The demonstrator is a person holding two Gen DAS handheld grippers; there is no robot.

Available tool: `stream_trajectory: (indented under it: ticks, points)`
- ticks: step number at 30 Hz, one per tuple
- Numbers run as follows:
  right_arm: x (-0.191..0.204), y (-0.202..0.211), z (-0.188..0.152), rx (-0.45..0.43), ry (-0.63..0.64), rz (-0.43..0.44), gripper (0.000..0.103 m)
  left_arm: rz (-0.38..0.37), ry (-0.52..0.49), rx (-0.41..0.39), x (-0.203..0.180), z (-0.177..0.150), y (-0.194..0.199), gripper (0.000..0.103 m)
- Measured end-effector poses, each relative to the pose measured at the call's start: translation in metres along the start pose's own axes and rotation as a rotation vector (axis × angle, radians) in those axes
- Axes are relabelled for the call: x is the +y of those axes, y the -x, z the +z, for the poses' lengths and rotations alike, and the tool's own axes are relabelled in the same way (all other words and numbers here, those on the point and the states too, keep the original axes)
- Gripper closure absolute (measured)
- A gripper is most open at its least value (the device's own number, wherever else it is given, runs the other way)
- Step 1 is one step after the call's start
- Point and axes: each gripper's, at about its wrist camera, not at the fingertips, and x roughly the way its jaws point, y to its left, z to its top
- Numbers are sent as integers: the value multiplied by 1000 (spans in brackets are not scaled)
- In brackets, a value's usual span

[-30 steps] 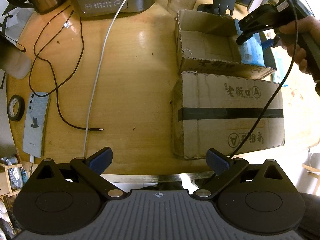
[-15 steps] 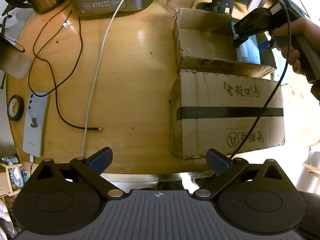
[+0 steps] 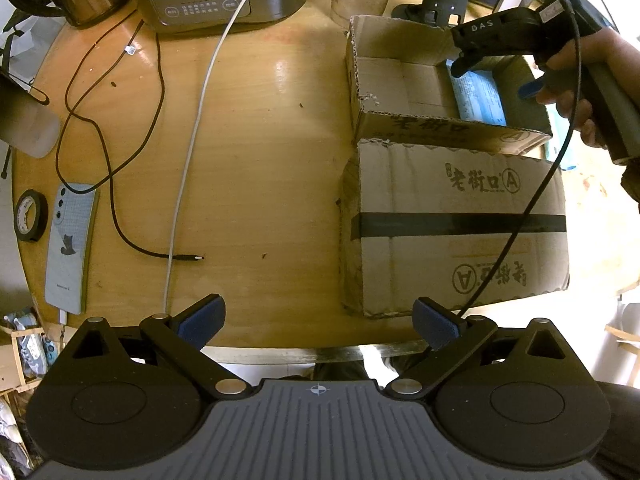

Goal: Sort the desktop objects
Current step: 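Lower the larger blue packet into the box and open the right tool, then lift the right tool out of the box toward the smaller blue packet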

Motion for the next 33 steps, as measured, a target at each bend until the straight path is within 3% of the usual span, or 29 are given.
stream_trajectory:
  ticks: [33]
  points:
    - [-21, 45, -4, -57, 22, -22, 0, -1, -20, -17, -24, -5, 3, 0]
